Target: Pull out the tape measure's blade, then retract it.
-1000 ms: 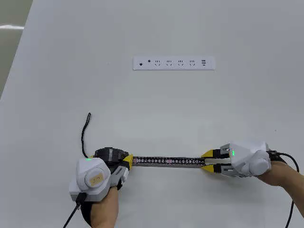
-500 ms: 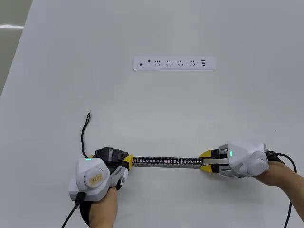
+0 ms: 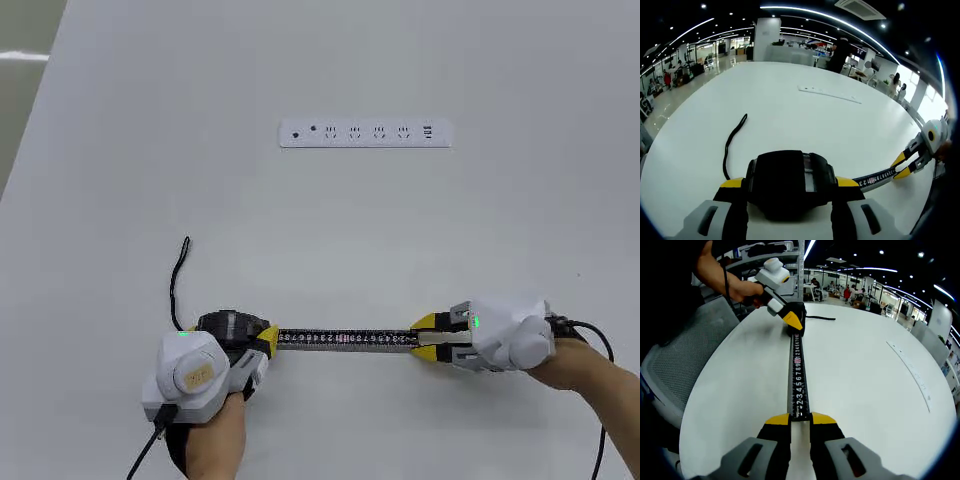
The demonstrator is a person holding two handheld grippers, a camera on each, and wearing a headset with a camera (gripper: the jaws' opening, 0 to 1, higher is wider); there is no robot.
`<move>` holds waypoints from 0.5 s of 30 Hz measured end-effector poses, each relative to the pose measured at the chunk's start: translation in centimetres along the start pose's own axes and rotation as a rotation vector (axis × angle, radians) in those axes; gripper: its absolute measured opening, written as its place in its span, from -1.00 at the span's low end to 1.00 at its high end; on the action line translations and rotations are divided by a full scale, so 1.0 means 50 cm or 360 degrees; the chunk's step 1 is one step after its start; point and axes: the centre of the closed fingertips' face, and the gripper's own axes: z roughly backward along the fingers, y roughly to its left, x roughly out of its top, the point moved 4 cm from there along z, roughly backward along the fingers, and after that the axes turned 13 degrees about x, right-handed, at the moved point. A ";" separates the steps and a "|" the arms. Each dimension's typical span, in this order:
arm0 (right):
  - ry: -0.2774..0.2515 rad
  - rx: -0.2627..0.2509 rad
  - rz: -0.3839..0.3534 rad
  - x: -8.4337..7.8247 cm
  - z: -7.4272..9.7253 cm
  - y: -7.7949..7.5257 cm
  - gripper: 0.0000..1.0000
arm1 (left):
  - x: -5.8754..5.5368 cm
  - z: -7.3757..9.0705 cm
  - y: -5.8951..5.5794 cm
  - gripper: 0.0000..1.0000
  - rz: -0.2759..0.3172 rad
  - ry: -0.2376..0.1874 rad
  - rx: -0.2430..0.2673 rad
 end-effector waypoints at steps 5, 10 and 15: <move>-0.0010 0.0007 0.0005 0.008 -0.011 -0.001 -0.76 | 0.001 0.000 0.001 0.29 -0.0001 0.0002 -0.0005; -0.0022 0.0011 0.0013 0.017 -0.018 -0.004 -0.76 | 0.001 -0.001 0.002 0.29 -0.0002 0.0004 -0.0010; -0.0031 0.0015 0.0021 0.026 -0.028 -0.006 -0.76 | 0.001 -0.001 0.002 0.29 -0.0001 0.0005 -0.0012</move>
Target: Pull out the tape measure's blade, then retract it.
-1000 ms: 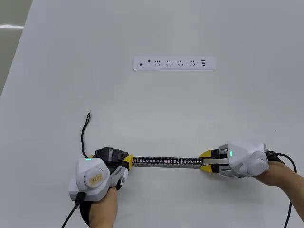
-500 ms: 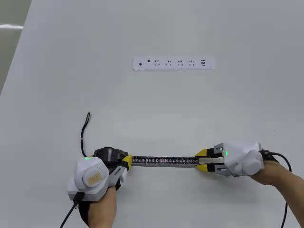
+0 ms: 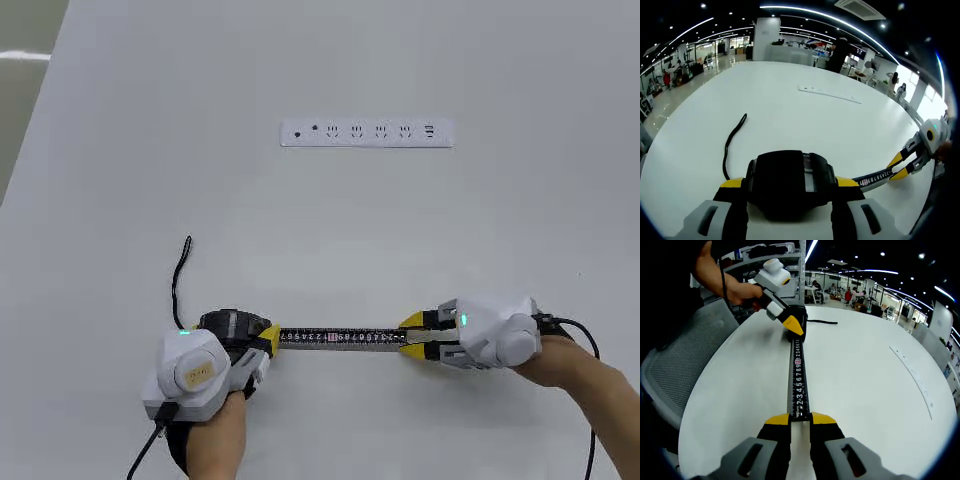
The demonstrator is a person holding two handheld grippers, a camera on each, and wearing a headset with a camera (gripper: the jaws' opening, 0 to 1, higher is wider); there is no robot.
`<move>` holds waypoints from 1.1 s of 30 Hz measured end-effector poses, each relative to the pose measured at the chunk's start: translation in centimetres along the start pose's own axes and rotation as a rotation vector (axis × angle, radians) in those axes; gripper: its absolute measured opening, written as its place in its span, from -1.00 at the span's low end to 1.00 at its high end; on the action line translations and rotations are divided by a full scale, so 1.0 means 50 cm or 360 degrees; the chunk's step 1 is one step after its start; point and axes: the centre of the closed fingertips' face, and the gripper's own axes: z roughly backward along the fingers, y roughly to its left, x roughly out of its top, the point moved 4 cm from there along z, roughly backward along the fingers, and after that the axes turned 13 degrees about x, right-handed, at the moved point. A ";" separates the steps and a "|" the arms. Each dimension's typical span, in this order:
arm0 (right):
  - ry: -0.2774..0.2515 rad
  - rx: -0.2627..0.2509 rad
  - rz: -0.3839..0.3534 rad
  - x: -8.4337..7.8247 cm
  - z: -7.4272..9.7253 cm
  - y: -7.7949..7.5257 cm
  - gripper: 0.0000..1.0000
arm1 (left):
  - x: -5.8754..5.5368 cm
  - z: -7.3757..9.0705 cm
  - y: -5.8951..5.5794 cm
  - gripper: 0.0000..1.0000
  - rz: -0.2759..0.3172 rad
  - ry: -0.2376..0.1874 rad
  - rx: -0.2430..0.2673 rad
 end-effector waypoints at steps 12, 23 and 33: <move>-0.0017 -0.0001 0.0005 0.017 -0.018 -0.004 -0.76 | 0.001 0.000 0.001 0.29 -0.0001 0.0007 -0.0009; -0.0043 0.0008 0.0005 0.036 -0.042 -0.009 -0.76 | 0.000 -0.001 0.002 0.29 0.0003 0.0010 -0.0016; -0.0053 0.0004 0.0013 0.049 -0.055 -0.010 -0.76 | 0.000 0.000 0.002 0.29 0.0008 0.0019 -0.0024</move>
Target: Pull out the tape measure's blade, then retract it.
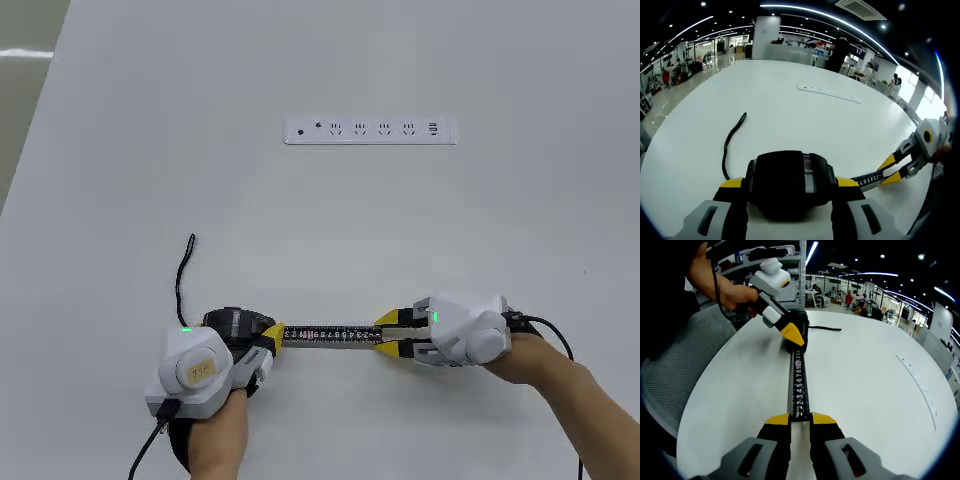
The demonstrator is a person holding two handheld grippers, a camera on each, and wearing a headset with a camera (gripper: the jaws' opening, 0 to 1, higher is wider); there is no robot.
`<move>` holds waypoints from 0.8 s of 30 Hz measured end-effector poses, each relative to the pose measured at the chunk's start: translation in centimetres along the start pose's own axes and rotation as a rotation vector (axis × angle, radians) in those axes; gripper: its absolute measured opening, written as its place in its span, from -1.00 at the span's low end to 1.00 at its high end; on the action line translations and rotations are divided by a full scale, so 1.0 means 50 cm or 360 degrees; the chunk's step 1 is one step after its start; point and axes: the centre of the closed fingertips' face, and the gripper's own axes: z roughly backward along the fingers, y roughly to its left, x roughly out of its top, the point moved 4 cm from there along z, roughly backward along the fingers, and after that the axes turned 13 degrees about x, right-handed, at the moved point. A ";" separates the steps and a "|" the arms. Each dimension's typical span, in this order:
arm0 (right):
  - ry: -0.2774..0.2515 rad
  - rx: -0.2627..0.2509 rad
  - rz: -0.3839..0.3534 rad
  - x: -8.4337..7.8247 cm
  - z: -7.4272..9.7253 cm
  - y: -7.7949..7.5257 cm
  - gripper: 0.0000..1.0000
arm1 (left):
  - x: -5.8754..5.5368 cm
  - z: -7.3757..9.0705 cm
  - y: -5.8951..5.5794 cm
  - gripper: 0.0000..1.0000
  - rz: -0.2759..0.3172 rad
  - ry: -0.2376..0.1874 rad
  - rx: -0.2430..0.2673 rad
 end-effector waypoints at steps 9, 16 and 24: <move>-0.0017 0.0001 -0.0002 0.010 -0.014 -0.004 -0.76 | 0.001 0.000 0.001 0.30 0.0001 0.0011 -0.0010; -0.0023 0.0006 0.0003 0.017 -0.023 -0.006 -0.76 | 0.001 0.000 0.000 0.30 0.0000 0.0014 -0.0012; -0.0025 0.0007 0.0007 0.028 -0.035 -0.007 -0.76 | 0.000 0.000 0.000 0.30 -0.0005 0.0019 -0.0017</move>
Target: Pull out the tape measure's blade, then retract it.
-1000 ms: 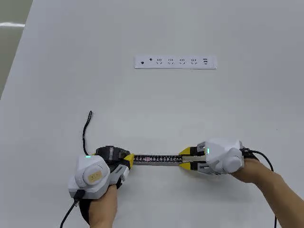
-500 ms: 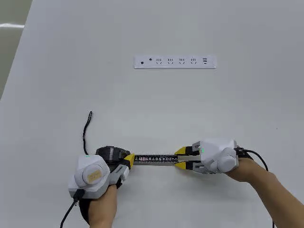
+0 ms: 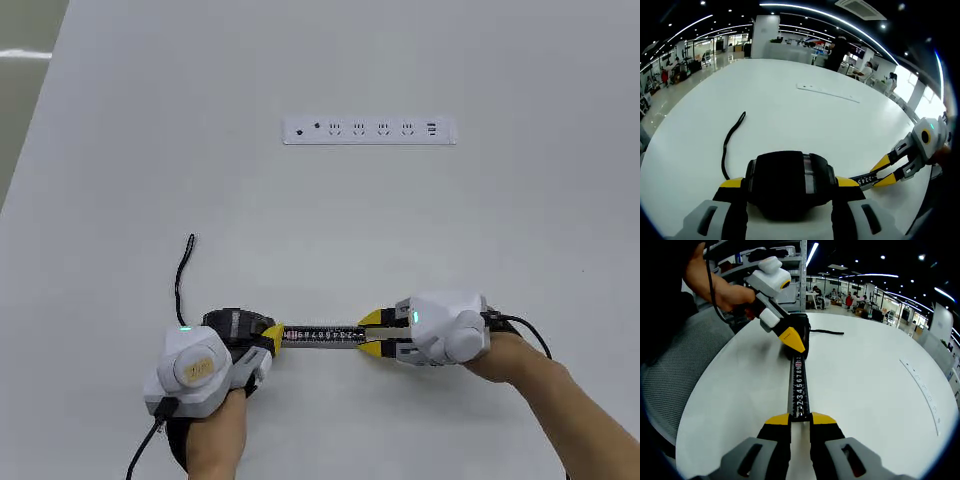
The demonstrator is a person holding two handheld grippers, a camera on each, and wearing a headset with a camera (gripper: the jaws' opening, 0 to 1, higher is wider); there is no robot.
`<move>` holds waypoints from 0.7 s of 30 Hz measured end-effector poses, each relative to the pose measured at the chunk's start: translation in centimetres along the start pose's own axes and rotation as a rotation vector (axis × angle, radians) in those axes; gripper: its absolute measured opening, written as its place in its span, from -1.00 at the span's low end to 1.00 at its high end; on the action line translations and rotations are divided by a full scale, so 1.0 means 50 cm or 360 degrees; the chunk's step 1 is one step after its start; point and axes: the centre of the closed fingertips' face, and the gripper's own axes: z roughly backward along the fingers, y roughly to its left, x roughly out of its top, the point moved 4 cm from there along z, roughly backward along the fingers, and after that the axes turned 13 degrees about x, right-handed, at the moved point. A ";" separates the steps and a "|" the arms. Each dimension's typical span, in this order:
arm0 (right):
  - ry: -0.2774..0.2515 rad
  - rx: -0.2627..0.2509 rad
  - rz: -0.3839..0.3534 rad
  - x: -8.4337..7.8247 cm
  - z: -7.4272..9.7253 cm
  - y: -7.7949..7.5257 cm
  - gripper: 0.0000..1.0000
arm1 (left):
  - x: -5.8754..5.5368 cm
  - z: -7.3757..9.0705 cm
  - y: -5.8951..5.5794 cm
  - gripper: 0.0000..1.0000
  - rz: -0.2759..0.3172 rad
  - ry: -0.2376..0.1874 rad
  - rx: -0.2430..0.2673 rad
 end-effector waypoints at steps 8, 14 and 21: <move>-0.0008 0.0002 -0.0002 0.007 -0.016 -0.004 -0.76 | 0.000 0.000 -0.001 0.30 -0.0006 0.0004 -0.0002; -0.0018 0.0005 0.0006 0.017 -0.028 -0.007 -0.76 | 0.000 0.001 -0.002 0.30 -0.0004 0.0005 -0.0001; -0.0025 0.0014 0.0014 0.031 -0.043 -0.010 -0.76 | 0.000 0.001 -0.001 0.31 -0.0001 0.0006 -0.0003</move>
